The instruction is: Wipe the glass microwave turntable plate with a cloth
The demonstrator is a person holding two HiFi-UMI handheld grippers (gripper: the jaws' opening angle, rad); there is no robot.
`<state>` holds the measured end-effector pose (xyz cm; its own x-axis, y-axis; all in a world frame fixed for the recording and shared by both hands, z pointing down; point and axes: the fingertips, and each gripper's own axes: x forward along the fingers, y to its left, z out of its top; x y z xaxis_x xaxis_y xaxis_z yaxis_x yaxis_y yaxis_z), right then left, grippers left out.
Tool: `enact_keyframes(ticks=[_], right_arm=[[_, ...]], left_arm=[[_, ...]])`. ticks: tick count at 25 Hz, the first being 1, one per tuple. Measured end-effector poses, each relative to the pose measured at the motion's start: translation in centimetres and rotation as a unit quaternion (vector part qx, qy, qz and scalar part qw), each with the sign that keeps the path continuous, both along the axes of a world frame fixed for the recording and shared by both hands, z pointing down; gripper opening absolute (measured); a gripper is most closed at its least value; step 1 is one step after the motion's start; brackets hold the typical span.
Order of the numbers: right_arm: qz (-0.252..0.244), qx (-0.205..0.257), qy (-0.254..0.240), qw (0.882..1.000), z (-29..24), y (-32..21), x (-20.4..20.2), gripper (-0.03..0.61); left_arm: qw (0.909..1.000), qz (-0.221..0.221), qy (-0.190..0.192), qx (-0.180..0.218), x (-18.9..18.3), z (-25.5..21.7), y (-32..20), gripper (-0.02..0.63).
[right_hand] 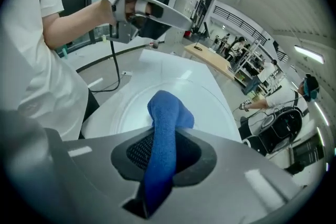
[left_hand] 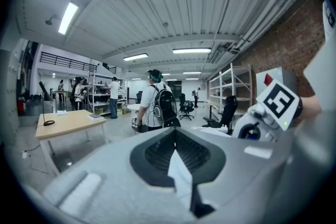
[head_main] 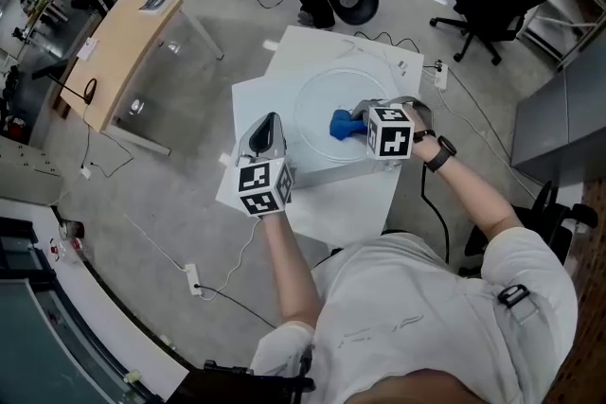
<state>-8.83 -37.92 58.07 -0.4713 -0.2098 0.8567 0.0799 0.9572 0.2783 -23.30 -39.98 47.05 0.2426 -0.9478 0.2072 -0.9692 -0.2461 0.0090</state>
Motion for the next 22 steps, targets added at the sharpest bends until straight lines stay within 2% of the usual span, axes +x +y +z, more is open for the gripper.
enact_keyframes(ticks=[4, 7, 11, 14, 18, 22], right_arm=[[-0.014, -0.003, -0.041, 0.999, 0.0, 0.3, -4.6, 0.066], [0.014, 0.012, -0.069, 0.997, -0.1, -2.6, -6.2, 0.066], [0.108, 0.045, -0.071, 0.991, 0.0, -7.6, -2.9, 0.066], [0.168, 0.050, -0.067, 0.982, 0.0, -8.6, 0.8, 0.067], [0.201, 0.044, -0.068, 0.976, 0.0, -6.6, 3.2, 0.067], [0.204, 0.035, -0.071, 0.976, 0.2, -3.1, 1.7, 0.067]], left_arm=[[1.0000, 0.006, 0.003, -0.005, 0.3, 0.3, -0.2, 0.000], [0.9997, 0.018, 0.011, -0.011, 1.2, 0.0, -0.2, 0.000], [0.9993, 0.031, 0.016, -0.011, 2.0, -0.1, 0.0, 0.000], [0.9992, 0.036, 0.014, -0.007, 1.9, 0.4, 0.1, 0.000], [0.9988, 0.043, 0.021, -0.003, 2.0, 0.7, 0.5, 0.000], [0.9968, 0.066, 0.046, -0.010, 3.3, 0.3, 1.7, 0.001]])
